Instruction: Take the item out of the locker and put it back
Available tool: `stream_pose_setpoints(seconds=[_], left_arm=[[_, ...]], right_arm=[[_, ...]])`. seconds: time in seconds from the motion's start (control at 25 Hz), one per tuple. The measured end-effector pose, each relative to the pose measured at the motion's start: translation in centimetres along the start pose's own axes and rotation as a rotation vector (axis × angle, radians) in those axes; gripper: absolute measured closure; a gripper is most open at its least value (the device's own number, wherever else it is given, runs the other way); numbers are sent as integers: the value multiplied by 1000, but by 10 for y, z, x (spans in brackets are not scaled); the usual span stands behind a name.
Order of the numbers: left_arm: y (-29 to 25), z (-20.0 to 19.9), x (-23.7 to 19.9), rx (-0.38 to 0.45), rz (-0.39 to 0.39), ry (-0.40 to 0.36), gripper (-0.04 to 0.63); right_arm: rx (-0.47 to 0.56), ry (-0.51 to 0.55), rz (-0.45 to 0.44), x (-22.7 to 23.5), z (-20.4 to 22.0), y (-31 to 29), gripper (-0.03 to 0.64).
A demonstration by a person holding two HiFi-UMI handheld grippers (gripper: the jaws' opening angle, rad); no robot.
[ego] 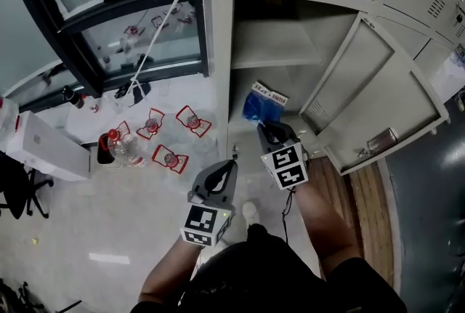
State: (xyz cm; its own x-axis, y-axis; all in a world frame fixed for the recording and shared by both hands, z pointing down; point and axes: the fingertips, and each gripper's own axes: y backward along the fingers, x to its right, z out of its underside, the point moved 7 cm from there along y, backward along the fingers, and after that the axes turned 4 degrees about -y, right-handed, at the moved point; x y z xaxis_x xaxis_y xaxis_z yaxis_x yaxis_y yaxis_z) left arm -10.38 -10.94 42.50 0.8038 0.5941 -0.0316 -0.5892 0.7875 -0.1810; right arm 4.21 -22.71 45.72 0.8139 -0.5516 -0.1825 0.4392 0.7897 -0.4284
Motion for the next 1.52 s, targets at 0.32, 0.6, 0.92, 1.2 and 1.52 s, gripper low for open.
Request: stream_pose_setpoints(seconds=[0.32, 0.6, 0.92, 1.2, 1.52], left_arm=[[47, 7, 3, 1, 44, -11, 591], [74, 18, 12, -8, 96, -23, 591], [85, 17, 27, -4, 113, -33, 591], [79, 17, 45, -13, 87, -17, 591], [68, 19, 87, -36, 36, -8, 591]], right_arm=[[52, -64, 49, -44, -3, 48, 595], [83, -138, 69, -77, 4, 88, 595], [117, -175, 63, -96, 6, 124, 595], [137, -213, 32, -91, 14, 152, 595], [148, -251, -41, -70, 40, 184, 595]])
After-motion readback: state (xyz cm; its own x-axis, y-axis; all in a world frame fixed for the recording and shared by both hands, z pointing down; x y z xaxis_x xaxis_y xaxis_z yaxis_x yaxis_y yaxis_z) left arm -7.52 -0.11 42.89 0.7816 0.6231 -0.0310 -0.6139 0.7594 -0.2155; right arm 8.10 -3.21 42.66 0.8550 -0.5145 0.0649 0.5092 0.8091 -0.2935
